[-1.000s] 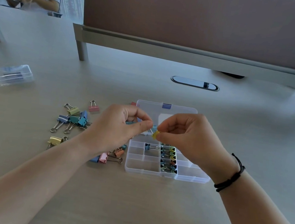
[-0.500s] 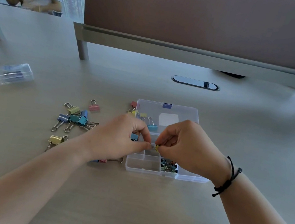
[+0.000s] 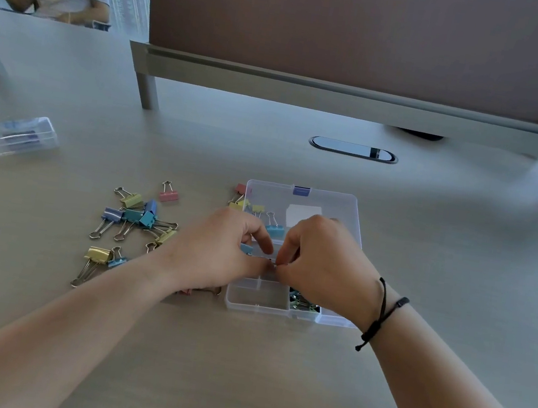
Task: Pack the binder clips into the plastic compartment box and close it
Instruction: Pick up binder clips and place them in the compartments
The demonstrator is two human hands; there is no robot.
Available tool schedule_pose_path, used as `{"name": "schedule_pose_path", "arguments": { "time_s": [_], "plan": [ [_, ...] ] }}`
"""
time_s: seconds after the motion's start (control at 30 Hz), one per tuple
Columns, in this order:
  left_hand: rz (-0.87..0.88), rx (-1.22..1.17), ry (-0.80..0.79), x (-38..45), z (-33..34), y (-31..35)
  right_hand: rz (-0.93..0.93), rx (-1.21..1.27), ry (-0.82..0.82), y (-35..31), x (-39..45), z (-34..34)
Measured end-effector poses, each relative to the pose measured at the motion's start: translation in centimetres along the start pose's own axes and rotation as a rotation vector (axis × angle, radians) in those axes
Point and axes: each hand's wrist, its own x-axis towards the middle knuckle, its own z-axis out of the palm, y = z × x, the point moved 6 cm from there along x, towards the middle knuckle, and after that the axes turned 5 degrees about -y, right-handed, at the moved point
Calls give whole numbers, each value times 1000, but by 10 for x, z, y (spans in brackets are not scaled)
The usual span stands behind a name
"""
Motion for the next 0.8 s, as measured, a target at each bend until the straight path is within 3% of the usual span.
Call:
{"name": "schedule_pose_path", "arguments": {
  "time_s": [0.2, 0.37, 0.5, 0.57, 0.8],
  "plan": [
    [27, -38, 30, -3, -4, 4, -16, -24, 17, 0, 3, 3],
    [8, -455, 66, -1, -9, 4, -72, 78, 11, 0, -3, -4],
    [-25, -774, 6, -2, -4, 6, -171, 317, 220, -5, -11, -25],
    [7, -843, -24, -4, -1, 12, -198, 409, 240, -10, -15, -26],
    [79, -696, 158, -8, -4, 15, -81, 699, 111, -13, -14, -8]
  ]
}}
